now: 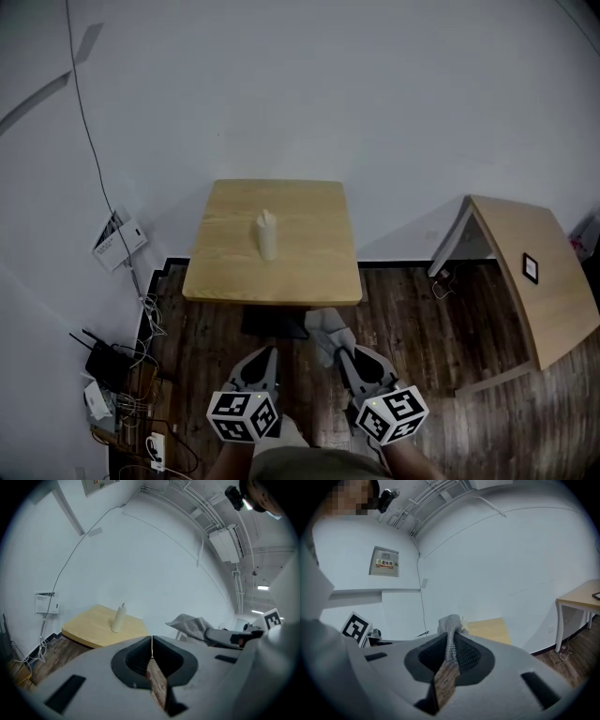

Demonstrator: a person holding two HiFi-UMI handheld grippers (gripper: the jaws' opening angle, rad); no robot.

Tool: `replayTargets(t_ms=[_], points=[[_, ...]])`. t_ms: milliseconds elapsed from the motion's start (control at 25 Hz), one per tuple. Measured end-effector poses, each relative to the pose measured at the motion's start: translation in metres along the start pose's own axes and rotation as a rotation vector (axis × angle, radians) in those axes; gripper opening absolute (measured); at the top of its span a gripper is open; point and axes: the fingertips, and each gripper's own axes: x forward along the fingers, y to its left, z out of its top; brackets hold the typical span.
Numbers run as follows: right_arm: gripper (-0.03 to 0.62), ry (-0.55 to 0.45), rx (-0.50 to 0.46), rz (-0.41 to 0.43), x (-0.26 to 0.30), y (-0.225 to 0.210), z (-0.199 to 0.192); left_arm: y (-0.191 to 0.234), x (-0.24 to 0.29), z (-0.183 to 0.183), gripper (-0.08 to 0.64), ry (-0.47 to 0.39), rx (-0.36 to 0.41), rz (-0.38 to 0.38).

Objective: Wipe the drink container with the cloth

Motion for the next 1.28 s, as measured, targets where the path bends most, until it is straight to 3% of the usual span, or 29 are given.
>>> replayTargets(t_ms=[800,1280], points=[[0.025,0.001,0.021,-0.045,0.173,-0.002,0.032,0.111,0.101,0.073,0.003,0.059,0.034,-0.084],[0.025,0.011,-0.001,-0.11,0.229,-0.019,0.035,0.162,0.127,0.086,0.003,0.08,0.03,-0.077]])
